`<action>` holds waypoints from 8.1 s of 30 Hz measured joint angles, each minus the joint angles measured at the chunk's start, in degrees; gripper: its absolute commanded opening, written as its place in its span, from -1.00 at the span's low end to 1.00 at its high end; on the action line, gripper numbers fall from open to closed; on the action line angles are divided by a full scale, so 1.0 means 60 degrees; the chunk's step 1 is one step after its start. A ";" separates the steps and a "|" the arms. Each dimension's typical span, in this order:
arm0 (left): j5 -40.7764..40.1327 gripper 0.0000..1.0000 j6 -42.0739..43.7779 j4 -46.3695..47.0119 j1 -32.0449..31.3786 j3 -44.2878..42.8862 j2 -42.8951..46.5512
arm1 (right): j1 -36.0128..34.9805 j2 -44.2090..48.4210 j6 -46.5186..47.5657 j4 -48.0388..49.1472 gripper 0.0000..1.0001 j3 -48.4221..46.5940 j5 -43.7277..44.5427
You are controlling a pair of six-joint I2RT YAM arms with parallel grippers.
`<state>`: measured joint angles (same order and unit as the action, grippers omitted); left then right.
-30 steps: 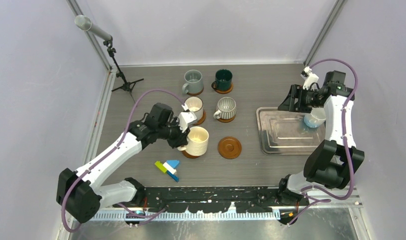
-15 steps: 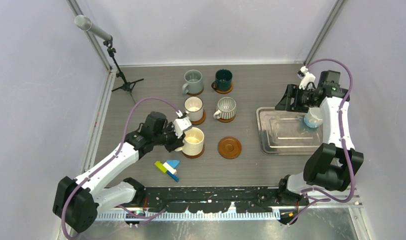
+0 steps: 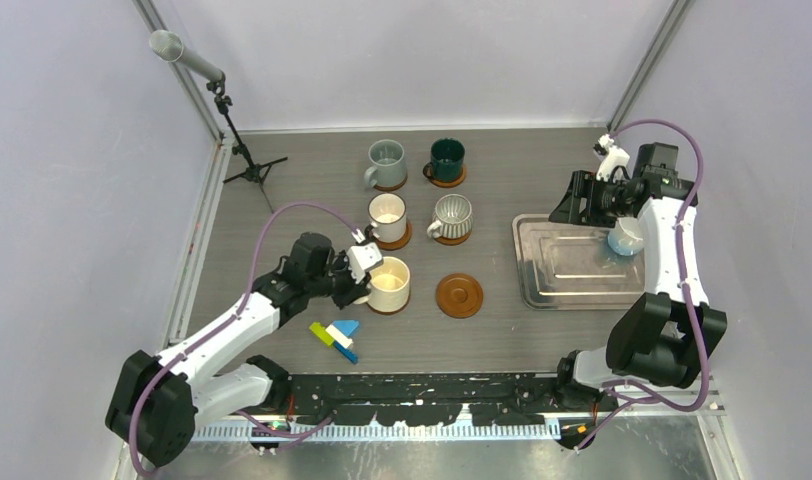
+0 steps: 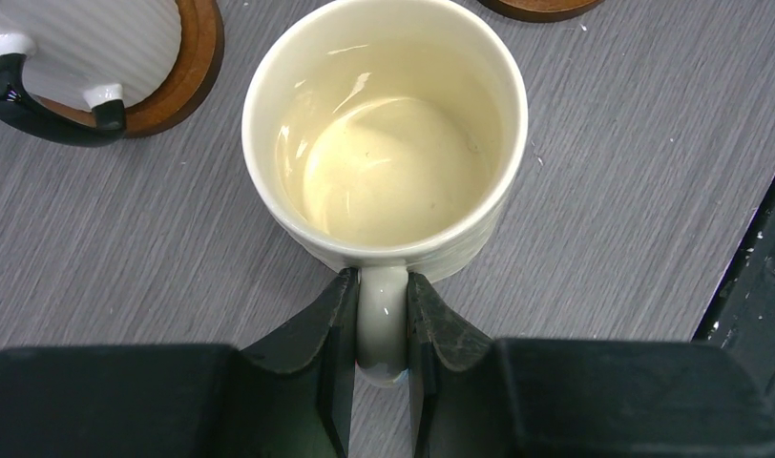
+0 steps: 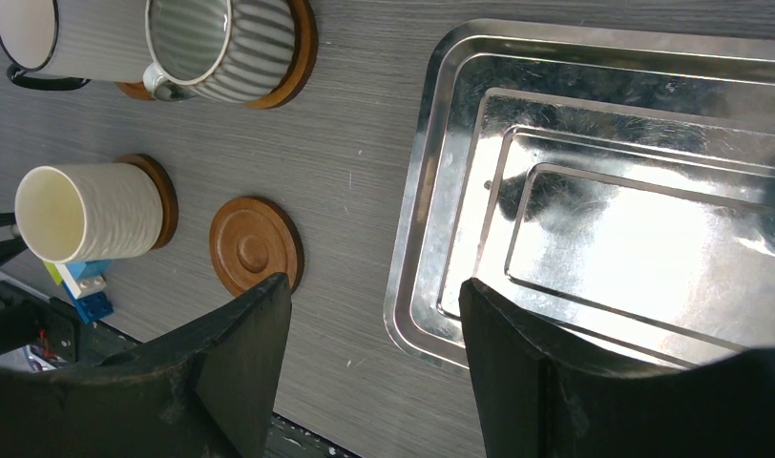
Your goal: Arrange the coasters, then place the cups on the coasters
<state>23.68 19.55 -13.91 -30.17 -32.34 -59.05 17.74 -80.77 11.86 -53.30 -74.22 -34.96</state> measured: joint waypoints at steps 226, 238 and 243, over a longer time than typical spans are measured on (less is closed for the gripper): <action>0.1413 1.00 -0.2914 -0.4725 0.2962 -0.4932 -0.1628 | -1.1023 -0.2306 0.8346 -0.2900 -0.99 -0.1894 0.6634; 0.1650 0.99 -0.3093 -0.4805 0.3206 -0.5074 -0.1752 | -1.2670 -0.3796 0.8072 -0.2433 -0.99 -0.1876 0.7100; 0.1668 0.99 -0.3177 -0.4856 0.3242 -0.5074 -0.1821 | -1.2932 -0.4175 0.7941 -0.2331 -0.99 -0.1876 0.7009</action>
<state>33.69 0.49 -43.05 -10.72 -62.78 -69.97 -59.86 -105.82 59.51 -67.29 -85.47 7.09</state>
